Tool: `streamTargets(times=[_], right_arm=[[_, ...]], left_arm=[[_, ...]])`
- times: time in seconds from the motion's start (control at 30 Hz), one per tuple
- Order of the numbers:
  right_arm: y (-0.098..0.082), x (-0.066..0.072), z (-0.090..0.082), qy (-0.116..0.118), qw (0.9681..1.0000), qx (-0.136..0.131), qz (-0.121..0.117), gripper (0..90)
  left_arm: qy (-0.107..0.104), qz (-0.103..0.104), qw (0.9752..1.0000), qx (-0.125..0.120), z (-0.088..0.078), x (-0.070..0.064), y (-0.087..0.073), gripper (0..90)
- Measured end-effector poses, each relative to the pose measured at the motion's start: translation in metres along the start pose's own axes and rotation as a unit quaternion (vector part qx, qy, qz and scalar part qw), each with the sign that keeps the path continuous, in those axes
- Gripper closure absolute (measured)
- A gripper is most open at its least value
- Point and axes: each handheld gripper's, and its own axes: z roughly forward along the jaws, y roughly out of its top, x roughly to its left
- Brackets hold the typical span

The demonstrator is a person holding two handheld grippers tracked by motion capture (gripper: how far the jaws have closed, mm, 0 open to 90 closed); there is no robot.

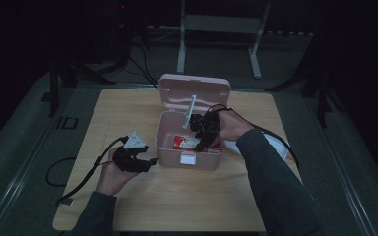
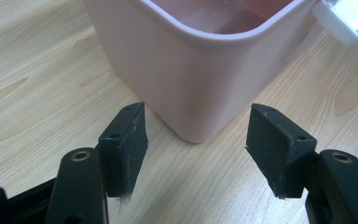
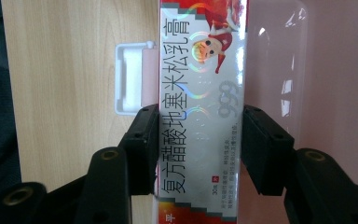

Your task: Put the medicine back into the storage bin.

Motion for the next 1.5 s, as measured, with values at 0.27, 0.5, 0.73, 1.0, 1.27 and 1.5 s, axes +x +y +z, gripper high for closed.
streamTargets(times=[0.27, 0.5, 0.73, 1.0, 1.27, 1.5], right_arm=[[0.000, -0.001, -0.003, 0.010, 0.9998, -0.013, 0.010, 49.9], [-0.005, 0.000, -0.010, -0.002, 0.9997, -0.022, 0.010, 51.4], [-0.018, -0.001, -0.023, -0.019, 0.9992, -0.030, 0.019, 52.9], [-0.049, -0.004, -0.037, -0.038, 0.9977, -0.036, 0.044, 56.4], [-0.095, -0.008, -0.049, -0.057, 0.9934, -0.042, 0.091, 56.7], [-0.140, -0.015, -0.045, -0.068, 0.9884, -0.041, 0.129, 58.2]], left_arm=[[0.001, 0.000, 1.0000, -0.001, -0.001, 0.000, 0.000, 37.7], [0.002, 0.000, 1.0000, -0.003, -0.002, 0.000, 0.000, 37.7], [0.002, -0.001, 1.0000, -0.004, -0.002, 0.000, 0.000, 37.7], [0.003, 0.001, 1.0000, -0.004, -0.003, 0.000, 0.000, 37.7], [0.004, 0.000, 1.0000, -0.007, -0.003, -0.001, 0.000, 37.7], [0.003, -0.002, 1.0000, -0.008, -0.002, -0.001, 0.000, 37.6]])
